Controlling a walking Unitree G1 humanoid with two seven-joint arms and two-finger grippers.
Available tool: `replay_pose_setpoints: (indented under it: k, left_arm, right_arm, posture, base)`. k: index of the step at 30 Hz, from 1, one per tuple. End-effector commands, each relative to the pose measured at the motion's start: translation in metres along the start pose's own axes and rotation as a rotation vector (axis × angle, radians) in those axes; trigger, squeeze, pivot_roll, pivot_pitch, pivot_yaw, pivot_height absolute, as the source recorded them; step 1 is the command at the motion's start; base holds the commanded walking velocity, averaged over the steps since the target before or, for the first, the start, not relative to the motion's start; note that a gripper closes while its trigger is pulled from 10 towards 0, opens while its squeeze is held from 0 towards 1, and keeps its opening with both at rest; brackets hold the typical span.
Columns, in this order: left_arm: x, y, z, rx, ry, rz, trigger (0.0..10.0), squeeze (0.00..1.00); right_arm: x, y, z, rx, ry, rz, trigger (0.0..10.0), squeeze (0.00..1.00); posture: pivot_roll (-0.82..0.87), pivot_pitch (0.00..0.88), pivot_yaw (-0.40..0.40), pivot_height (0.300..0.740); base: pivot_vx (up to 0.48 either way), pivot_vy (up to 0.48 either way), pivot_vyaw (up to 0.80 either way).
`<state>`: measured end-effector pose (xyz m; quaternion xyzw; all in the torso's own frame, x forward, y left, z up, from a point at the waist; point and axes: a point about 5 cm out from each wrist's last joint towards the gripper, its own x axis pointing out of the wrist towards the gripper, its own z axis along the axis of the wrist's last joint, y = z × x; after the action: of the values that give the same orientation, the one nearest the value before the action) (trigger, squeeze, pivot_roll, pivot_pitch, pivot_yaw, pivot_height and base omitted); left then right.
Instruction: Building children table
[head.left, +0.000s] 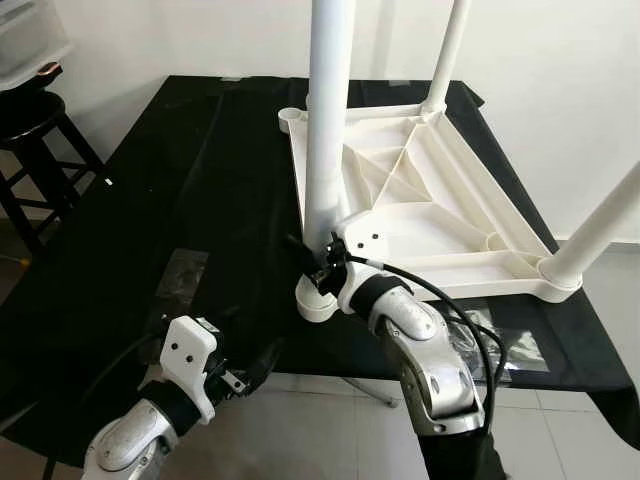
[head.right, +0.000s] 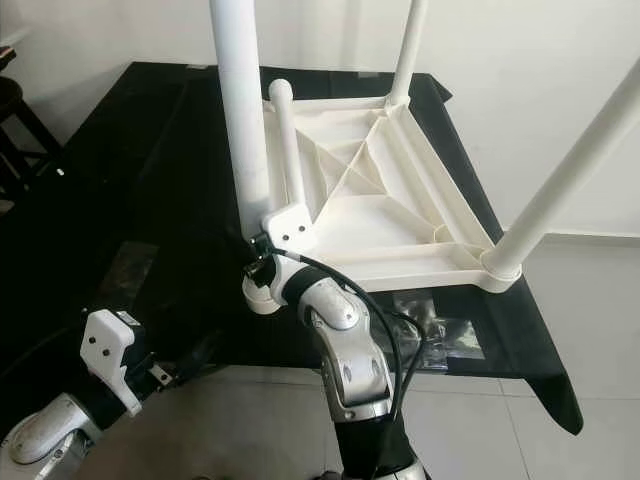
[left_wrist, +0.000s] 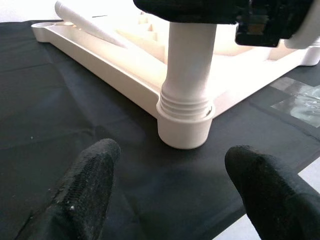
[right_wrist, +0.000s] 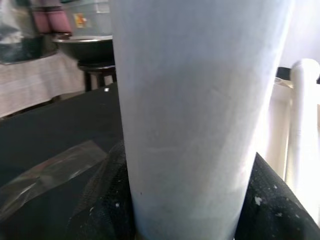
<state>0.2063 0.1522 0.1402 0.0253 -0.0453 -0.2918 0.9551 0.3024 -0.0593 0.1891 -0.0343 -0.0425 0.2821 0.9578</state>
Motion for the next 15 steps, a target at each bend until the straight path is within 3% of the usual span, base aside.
replay_pose_setpoints:
  k: [1, 2, 5, 6, 9, 12, 13, 14, 15]
  left_arm:
    - [-0.003, 0.002, -0.003, 0.002, 0.019, 0.015, 10.0, 0.0]
    - [-0.003, 0.003, -0.002, 0.002, 0.019, 0.016, 10.0, 0.0]
    - [-0.003, 0.004, -0.002, 0.003, 0.021, 0.01, 10.0, 0.0]
    - [-0.003, 0.004, -0.002, 0.003, 0.023, 0.007, 10.0, 0.0]
    - [-0.004, 0.005, -0.002, 0.005, 0.028, 0.001, 10.0, 0.0]
    - [-0.004, 0.005, -0.001, 0.006, 0.029, -0.002, 10.0, 0.0]
    - [-0.004, 0.004, 0.0, 0.007, 0.026, 0.0, 10.0, 0.0]
    - [-0.004, 0.004, 0.0, 0.007, 0.026, 0.0, 10.0, 0.0]
    - [-0.004, 0.004, 0.0, 0.007, 0.025, 0.003, 10.0, 0.0]
  right_arm:
    - [-0.004, -0.019, -0.025, -0.018, 0.147, -0.121, 10.0, 0.0]
    - [-0.004, -0.021, -0.023, -0.025, 0.149, -0.139, 10.0, 0.0]
    - [-0.001, -0.017, -0.02, -0.051, 0.176, -0.034, 10.0, 0.0]
    - [0.0, -0.02, -0.019, -0.031, 0.179, -0.005, 10.0, 1.0]
    - [0.002, -0.029, -0.012, 0.0, 0.159, 0.006, 10.0, 1.0]
    - [0.01, -0.032, 0.007, 0.034, 0.074, 0.176, 10.0, 1.0]
    - [0.01, -0.031, 0.016, 0.009, 0.039, 0.303, 10.0, 1.0]
    - [0.01, -0.031, 0.016, 0.009, 0.039, 0.303, 10.0, 1.0]
    - [0.009, -0.03, 0.022, -0.013, 0.021, 0.384, 10.0, 1.0]
  posture:
    - [-0.17, 0.175, -0.013, 0.74]
    - [-0.17, 0.175, -0.012, 0.74]
    - [-0.16, 0.172, -0.004, 0.74]
    - [-0.14, 0.174, 0.012, 0.74]
    - [-0.14, 0.176, 0.009, 0.74]
    - [-0.14, 0.181, 0.006, 0.74]
    - [-0.13, 0.189, 0.004, 0.74]
    - [-0.13, 0.189, 0.004, 0.74]
    - [-0.13, 0.189, 0.004, 0.74]
  base:
    - [0.0, 0.0, 0.0]
    - [0.0, 0.0, 0.0]
    - [0.0, 0.0, 0.0]
    - [0.0, 0.0, 0.0]
    - [0.0, 0.0, 0.0]
    - [0.0, 0.0, 0.0]
    - [0.0, 0.0, 0.0]
    - [0.0, 0.0, 0.0]
    - [0.0, 0.0, 0.0]
